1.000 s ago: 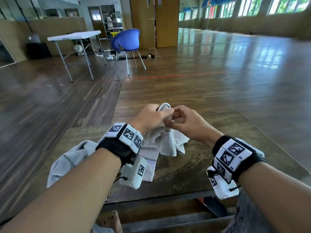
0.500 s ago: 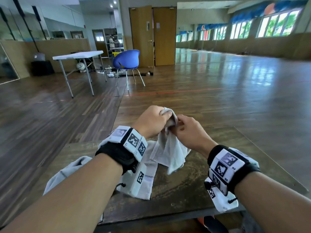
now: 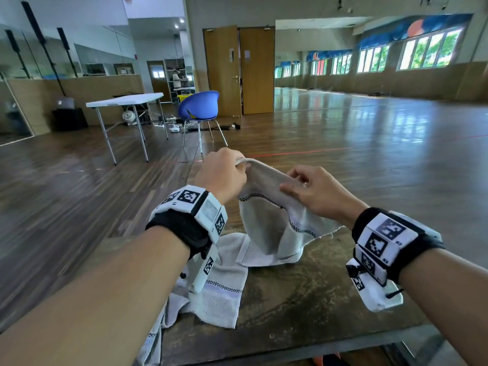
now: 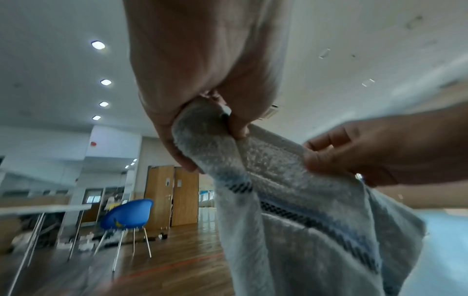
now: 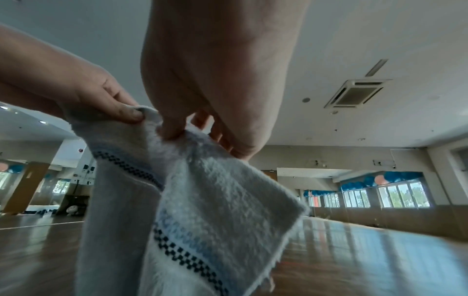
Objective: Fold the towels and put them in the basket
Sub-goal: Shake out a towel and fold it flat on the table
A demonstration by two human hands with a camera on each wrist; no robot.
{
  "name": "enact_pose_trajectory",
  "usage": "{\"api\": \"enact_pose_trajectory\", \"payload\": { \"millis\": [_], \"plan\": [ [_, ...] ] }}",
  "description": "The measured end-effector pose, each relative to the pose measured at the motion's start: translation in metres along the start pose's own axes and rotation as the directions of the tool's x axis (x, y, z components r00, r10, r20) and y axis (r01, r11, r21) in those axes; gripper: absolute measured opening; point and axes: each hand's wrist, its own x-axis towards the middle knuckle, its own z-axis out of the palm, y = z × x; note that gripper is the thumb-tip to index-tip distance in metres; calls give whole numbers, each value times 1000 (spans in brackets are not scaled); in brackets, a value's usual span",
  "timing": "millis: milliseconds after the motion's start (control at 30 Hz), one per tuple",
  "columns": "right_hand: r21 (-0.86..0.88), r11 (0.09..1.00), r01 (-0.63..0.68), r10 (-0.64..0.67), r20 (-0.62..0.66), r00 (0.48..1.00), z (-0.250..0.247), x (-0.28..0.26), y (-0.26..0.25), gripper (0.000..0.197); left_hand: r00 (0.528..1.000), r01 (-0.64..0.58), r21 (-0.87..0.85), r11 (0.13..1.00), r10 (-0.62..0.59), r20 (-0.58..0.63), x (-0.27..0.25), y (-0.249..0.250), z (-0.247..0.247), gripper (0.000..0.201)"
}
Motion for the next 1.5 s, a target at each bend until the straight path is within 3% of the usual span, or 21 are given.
{"api": "enact_pose_trajectory", "payload": {
  "millis": [67,167,233,267,300,367,433,533,600,633,700,833,900,967,1033,1067,1133,1300,1400,1500],
  "plan": [
    [-126,992,-30,44,109,993,-4,-1,3,17,998,7,-25,1000,-9,-69,4,-1,-2,17],
    [-434,896,-90,234,290,928,-11,-2,14,31,987,-6,-7,1000,4,-158,10,-5,-7,21],
    [-425,879,-219,345,249,905,-24,1,22,28,986,4,17,1000,-1,-169,11,-9,-12,25],
    [-378,884,-276,358,165,919,-32,5,25,28,985,11,37,999,-5,-170,12,-11,-15,28],
    [-315,901,-297,327,43,944,-40,9,28,27,985,13,61,998,-3,-174,12,-13,-19,33],
    [-178,959,-221,190,-177,966,-53,17,30,27,982,-14,67,998,27,-187,14,-15,-23,40],
    [-72,995,-67,46,-265,963,-58,23,28,36,969,-50,0,999,49,-243,16,-16,-25,38],
    [-89,990,114,-137,-315,939,-56,18,28,33,950,-85,-128,988,42,-309,14,-19,-23,37],
    [-84,979,186,-202,-281,938,-49,11,44,16,976,-63,-167,984,26,-216,6,-26,-18,42],
    [-57,987,148,-157,-233,960,-46,4,55,14,990,-41,-191,981,14,-140,0,-32,-14,46],
    [56,998,-14,18,-77,997,-42,-14,74,21,1000,11,-251,968,-10,5,-15,-42,-4,54],
    [60,971,-231,226,82,971,-36,-51,97,44,971,104,-230,968,-49,232,-48,-61,19,52],
    [-6,933,-360,351,239,905,-35,-67,101,38,889,147,-153,977,-62,454,-62,-67,28,49],
    [-127,875,-467,469,462,753,-35,-82,107,37,721,178,-41,983,-103,685,-74,-73,36,34],
    [-265,827,-496,548,580,603,-31,-96,112,28,534,214,-1,977,-116,838,-83,-79,49,41],
    [-306,813,-495,569,599,564,-28,-101,116,23,468,229,17,973,-126,875,-86,-81,58,45],
    [-347,807,-479,586,576,570,-22,-105,127,21,424,225,47,973,-141,895,-91,-83,78,35],
    [-432,852,-296,476,401,783,-2,-102,153,31,508,198,65,978,-160,846,-89,-73,129,40],
    [-363,878,-312,449,398,800,14,-96,165,36,544,98,-18,995,-38,838,-86,-59,157,36],
    [-401,862,-309,484,474,735,32,-88,172,30,556,48,-10,999,-18,831,-83,-46,186,30]
  ]
}}
